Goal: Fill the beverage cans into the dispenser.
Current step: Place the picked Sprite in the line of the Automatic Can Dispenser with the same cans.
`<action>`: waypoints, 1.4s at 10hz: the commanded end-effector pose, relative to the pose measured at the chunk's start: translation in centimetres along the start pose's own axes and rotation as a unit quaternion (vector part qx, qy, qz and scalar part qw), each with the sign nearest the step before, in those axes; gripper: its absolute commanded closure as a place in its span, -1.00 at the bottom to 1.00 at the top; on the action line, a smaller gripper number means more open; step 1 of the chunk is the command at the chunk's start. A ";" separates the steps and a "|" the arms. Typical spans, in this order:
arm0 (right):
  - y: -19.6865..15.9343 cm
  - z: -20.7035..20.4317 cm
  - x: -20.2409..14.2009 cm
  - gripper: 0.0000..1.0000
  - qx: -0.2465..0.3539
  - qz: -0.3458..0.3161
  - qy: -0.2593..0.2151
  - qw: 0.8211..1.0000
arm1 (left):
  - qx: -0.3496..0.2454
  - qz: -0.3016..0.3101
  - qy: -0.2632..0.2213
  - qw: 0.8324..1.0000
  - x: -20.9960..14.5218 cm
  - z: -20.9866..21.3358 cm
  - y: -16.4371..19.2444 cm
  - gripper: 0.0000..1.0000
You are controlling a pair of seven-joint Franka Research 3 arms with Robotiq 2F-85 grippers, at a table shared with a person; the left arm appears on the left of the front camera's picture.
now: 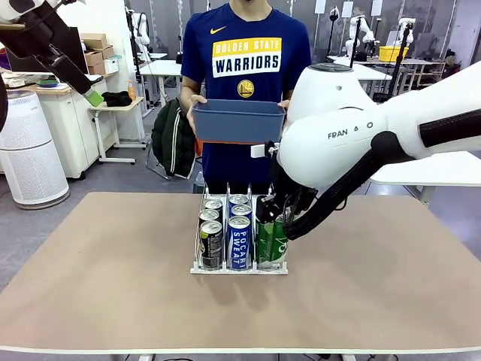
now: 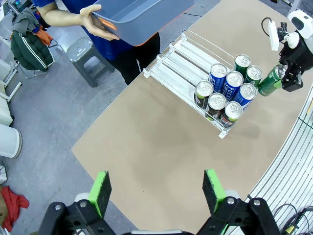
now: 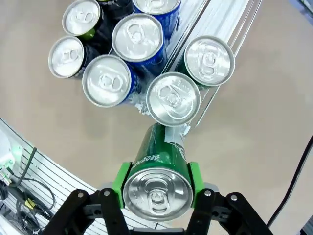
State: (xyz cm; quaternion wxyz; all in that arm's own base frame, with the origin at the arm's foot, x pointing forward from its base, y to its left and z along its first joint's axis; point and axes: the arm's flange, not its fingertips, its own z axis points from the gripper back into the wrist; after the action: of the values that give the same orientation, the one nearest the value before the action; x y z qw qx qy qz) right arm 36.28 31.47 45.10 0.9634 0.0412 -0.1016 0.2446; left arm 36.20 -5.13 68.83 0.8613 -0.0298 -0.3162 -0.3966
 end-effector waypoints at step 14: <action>-1.5 -7.5 2.6 -0.16 0.017 0.005 -0.036 0.999 | 0.000 0.002 0.002 1.000 -0.6 -0.1 -0.2 -1.00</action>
State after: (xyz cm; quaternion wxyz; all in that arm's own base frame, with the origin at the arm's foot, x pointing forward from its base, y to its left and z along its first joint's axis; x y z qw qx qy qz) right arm 40.35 32.48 39.17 0.9609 0.0430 -0.1295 0.2408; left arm 36.20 -5.13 68.83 0.8613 -0.0298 -0.3162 -0.3966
